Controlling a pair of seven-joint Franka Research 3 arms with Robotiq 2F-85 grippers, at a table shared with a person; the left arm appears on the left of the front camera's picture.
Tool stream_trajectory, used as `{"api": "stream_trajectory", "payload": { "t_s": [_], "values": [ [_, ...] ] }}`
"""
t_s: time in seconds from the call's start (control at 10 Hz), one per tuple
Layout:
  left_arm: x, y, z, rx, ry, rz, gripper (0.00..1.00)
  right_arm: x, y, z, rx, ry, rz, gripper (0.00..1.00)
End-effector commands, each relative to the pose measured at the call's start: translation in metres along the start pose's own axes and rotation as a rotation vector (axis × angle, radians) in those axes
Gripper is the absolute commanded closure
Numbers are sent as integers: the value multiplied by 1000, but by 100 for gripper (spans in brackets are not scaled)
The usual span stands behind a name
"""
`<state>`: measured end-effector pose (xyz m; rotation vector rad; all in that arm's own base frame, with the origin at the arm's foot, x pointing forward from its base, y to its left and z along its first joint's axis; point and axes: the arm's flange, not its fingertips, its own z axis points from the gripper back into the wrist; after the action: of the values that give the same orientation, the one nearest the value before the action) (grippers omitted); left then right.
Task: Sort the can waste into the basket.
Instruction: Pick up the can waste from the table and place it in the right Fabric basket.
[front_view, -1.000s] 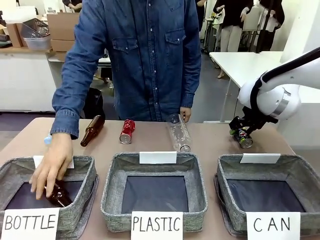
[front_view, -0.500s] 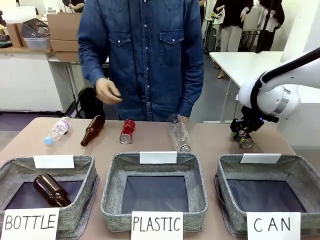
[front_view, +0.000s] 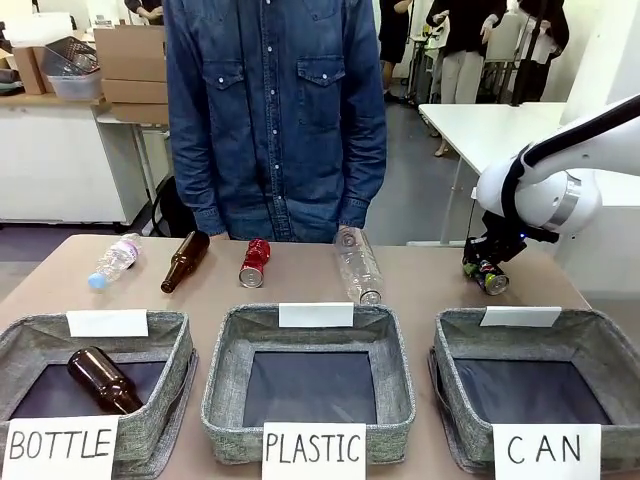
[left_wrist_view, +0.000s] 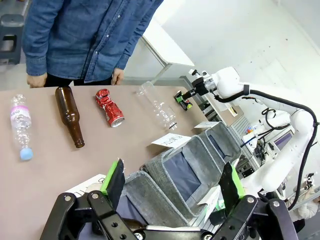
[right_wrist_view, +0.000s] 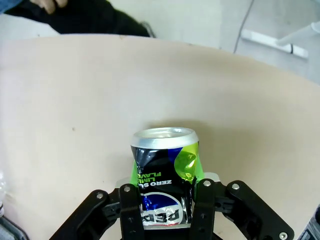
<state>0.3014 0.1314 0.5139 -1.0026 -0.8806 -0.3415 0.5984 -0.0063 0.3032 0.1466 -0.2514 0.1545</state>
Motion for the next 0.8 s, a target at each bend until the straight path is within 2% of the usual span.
{"api": "stream_trajectory", "payload": {
  "t_s": [0.0,0.3,0.4,0.6,0.7],
  "values": [
    [1,1,-1,-15,-18,-23,0,3,1,-1,-20,18,-7,100],
    [1,1,-1,-15,-18,-23,0,2,3,10,-8,16,20,100],
    [1,1,-1,-15,-18,-23,0,0,7,33,37,13,45,100],
    [1,1,-1,-15,-18,-23,0,-19,24,108,106,22,147,100],
    [1,1,-1,-15,-18,-23,0,-44,40,154,180,97,188,100]
  ]
}}
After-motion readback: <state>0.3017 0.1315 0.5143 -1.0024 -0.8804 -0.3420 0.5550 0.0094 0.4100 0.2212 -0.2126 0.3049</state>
